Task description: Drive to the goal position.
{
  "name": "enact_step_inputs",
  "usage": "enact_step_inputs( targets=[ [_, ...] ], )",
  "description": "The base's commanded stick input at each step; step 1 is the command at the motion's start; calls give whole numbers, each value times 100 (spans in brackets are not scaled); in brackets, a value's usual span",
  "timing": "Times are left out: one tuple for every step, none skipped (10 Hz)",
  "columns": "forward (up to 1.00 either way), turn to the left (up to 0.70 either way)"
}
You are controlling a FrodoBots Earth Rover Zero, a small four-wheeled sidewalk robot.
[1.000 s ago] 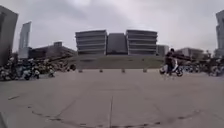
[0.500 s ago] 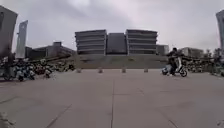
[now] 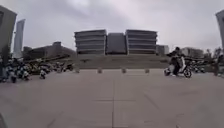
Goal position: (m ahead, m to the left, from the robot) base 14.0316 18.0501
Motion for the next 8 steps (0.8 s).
enact_step_inputs(
  targets=[
    [70,2],
    [70,2],
    [70,2],
    [70,2],
    [70,2],
    [70,2],
    [70,2],
    [70,2]
  ],
)
